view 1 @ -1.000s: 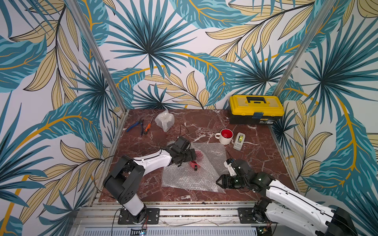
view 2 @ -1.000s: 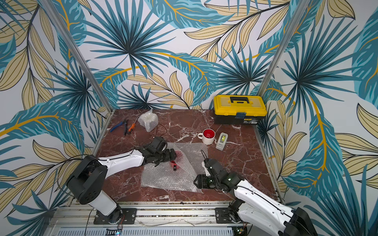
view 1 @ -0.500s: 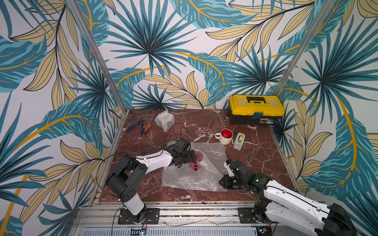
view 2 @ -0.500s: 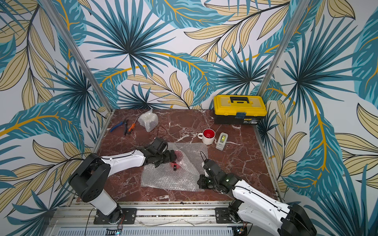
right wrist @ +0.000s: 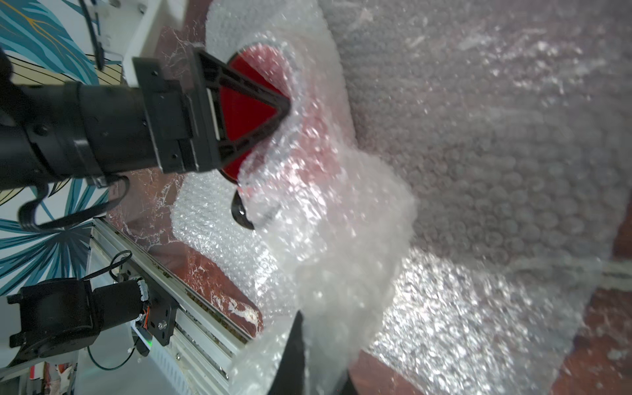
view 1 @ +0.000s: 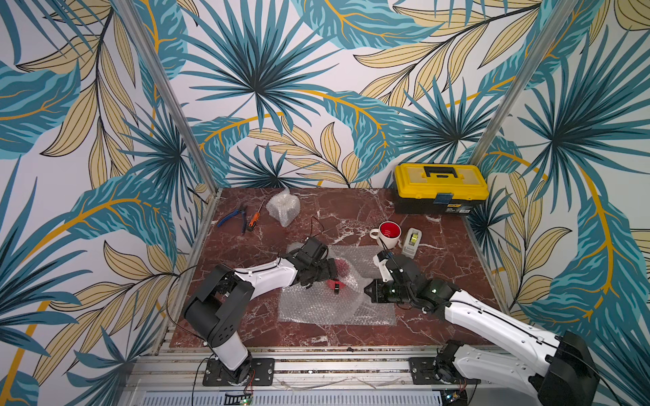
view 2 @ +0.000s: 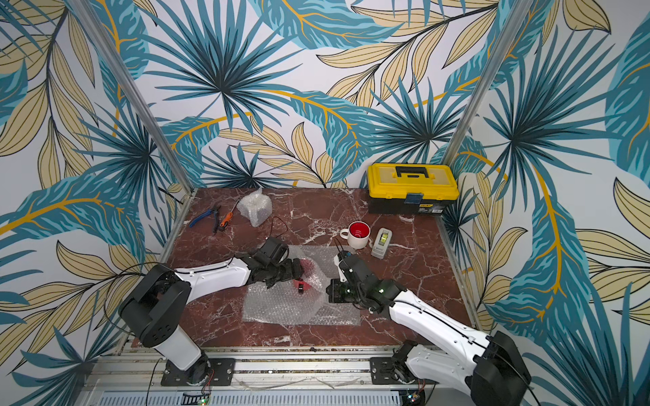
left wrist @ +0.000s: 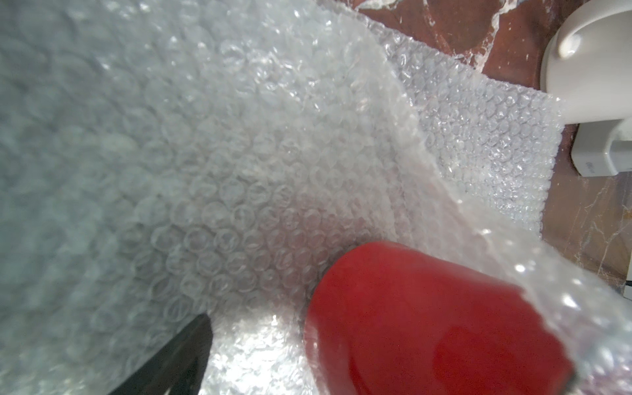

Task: Wrap mugs in bubble wrap
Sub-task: Wrap the mug in bubble wrap.

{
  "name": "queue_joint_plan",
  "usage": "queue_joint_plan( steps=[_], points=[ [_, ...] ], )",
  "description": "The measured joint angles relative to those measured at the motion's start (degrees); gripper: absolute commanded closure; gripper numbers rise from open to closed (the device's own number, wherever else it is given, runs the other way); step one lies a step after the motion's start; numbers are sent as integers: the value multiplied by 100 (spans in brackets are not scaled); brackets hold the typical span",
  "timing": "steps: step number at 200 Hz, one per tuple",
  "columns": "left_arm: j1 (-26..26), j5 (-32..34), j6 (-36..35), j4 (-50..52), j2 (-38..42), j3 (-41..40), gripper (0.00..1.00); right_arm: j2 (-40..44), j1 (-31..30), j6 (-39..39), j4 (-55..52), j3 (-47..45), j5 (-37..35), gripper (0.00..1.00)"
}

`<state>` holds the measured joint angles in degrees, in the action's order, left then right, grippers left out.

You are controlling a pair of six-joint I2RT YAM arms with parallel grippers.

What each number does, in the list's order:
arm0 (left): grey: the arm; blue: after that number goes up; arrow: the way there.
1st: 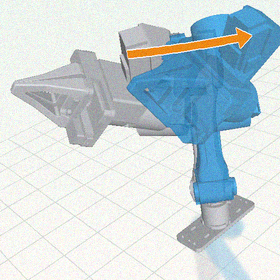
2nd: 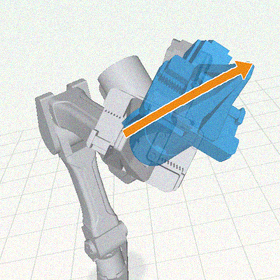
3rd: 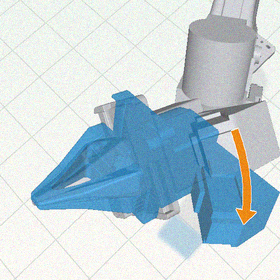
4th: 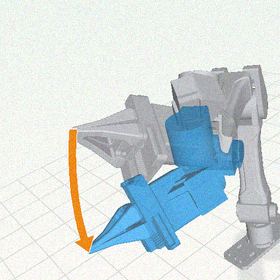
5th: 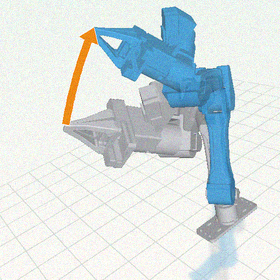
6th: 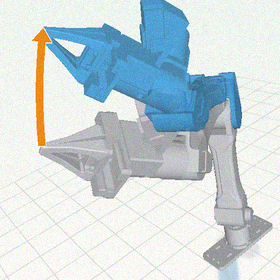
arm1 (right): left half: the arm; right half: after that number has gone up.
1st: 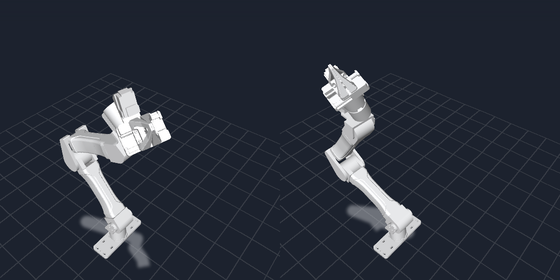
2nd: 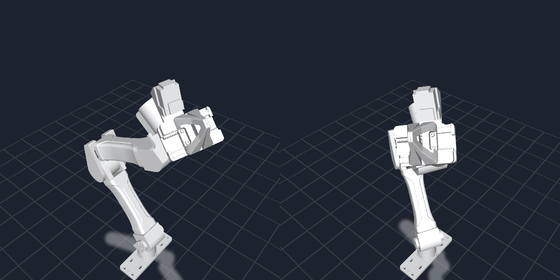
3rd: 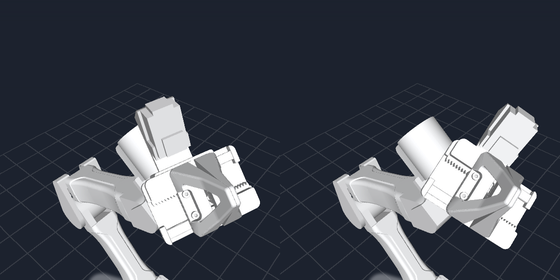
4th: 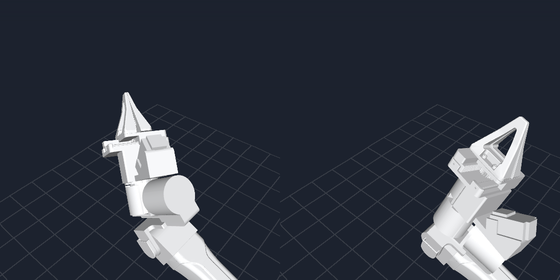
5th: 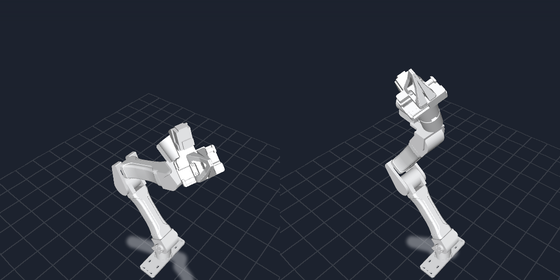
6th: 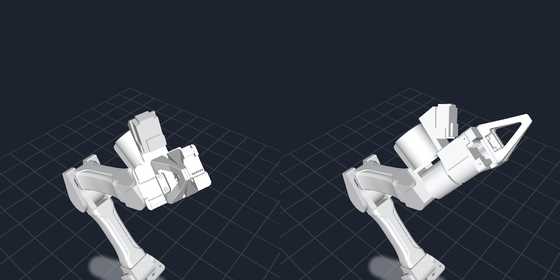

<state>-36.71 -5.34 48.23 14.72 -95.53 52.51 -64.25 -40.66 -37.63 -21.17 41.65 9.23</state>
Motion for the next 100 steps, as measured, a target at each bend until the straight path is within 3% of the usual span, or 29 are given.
queue_joint_plan(
  steps=[100],
  points=[
    [0, 28, -7, 9, 0, -2, 4, -2350, 0, 291, 1097, 1574, 391, 99]
  ],
)
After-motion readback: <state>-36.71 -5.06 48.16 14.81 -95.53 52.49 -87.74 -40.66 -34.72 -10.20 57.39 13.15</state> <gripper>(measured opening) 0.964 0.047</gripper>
